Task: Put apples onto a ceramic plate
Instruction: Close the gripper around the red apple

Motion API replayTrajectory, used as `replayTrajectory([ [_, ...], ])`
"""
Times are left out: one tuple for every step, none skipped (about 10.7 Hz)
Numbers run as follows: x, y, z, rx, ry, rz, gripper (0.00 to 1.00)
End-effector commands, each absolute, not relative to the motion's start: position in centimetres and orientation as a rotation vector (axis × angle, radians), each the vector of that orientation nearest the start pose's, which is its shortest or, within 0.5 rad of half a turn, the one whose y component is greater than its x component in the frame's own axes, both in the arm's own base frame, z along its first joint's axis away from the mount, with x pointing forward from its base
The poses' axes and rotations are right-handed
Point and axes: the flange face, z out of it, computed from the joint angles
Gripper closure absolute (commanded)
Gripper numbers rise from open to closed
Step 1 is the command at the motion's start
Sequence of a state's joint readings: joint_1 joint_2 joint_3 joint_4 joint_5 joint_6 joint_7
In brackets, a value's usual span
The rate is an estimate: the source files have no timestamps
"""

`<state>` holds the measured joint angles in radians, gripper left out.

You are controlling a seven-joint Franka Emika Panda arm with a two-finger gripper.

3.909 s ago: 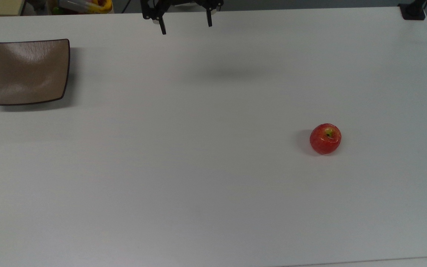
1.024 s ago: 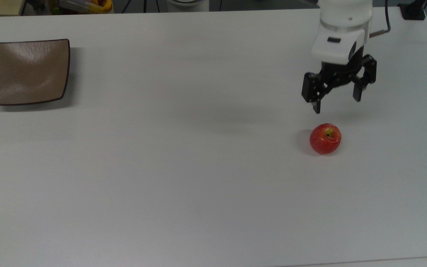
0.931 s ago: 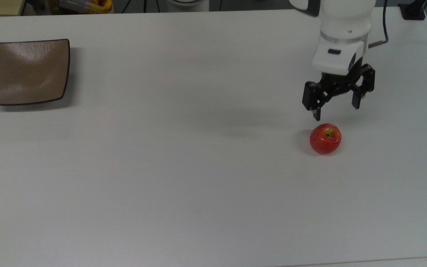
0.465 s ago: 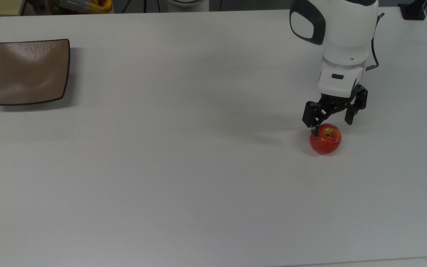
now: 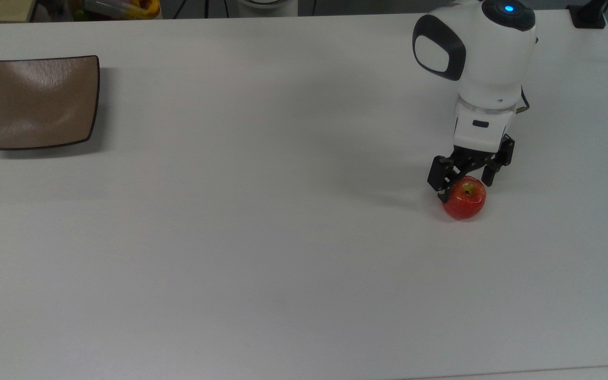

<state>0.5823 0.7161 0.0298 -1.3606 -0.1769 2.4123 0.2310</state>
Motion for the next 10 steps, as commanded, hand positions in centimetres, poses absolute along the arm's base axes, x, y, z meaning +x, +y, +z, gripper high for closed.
replayTrajectory([
  [63.2,44.0,31.3,-3.009,-0.707,-0.602,0.0],
  [63.1,44.4,31.5,-2.996,-0.698,-0.639,0.0],
  [62.9,44.8,31.6,-2.99,-0.686,-0.662,0.0],
  [62.8,44.9,31.4,-2.996,-0.704,-0.673,0.0],
  [62.7,45.0,30.9,-3.0,-0.711,-0.665,0.0],
  [62.6,45.1,30.7,-2.998,-0.712,-0.66,0.08],
  [62.5,45.2,30.8,-2.998,-0.713,-0.658,0.34],
  [62.5,45.2,30.8,-2.999,-0.711,-0.656,0.58],
  [62.6,44.9,31.0,-3.001,-0.7,-0.652,0.62],
  [62.4,44.6,32.0,-2.991,-0.689,-0.646,0.67],
])
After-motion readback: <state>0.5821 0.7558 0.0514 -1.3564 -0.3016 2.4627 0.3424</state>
